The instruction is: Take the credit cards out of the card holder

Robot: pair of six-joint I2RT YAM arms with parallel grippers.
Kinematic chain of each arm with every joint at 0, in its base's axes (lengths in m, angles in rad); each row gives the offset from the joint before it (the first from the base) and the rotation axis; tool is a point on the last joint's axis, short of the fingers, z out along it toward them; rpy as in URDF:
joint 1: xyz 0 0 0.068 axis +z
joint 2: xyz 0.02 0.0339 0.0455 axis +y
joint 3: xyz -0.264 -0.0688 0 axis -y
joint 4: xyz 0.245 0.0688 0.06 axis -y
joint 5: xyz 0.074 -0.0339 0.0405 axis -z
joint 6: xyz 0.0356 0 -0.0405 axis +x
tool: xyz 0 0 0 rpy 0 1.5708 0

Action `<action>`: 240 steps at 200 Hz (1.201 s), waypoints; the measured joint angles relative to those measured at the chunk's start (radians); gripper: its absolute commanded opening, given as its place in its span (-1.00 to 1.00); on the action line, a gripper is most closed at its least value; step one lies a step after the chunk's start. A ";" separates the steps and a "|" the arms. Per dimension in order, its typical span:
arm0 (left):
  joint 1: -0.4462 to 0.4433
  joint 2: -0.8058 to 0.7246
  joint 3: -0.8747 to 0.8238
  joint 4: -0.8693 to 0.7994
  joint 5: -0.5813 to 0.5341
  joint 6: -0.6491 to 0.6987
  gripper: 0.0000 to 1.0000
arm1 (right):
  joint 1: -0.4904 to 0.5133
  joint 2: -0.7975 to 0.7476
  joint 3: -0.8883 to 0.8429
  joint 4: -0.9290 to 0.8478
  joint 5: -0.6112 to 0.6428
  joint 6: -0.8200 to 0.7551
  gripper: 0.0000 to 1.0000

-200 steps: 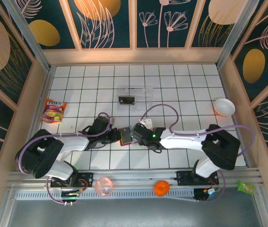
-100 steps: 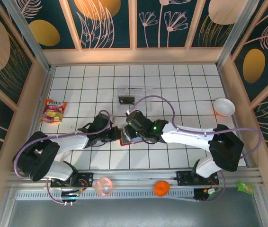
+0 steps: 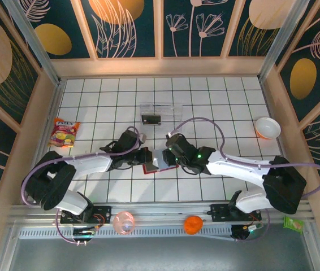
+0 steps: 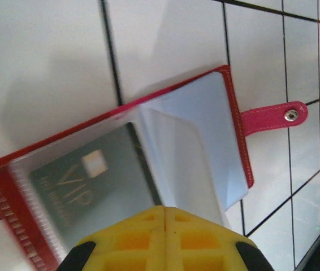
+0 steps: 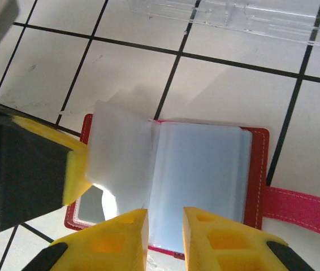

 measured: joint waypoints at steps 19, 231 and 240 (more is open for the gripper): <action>-0.037 0.053 0.063 0.010 0.021 -0.001 -1.00 | -0.005 -0.032 -0.030 0.000 0.006 0.014 -0.53; 0.026 -0.119 0.055 0.063 -0.080 -0.043 -0.69 | -0.011 -0.033 -0.090 0.079 -0.129 -0.002 -0.58; 0.025 -0.132 0.023 0.051 -0.089 -0.039 -0.69 | -0.003 0.003 -0.065 0.092 -0.149 -0.018 -0.64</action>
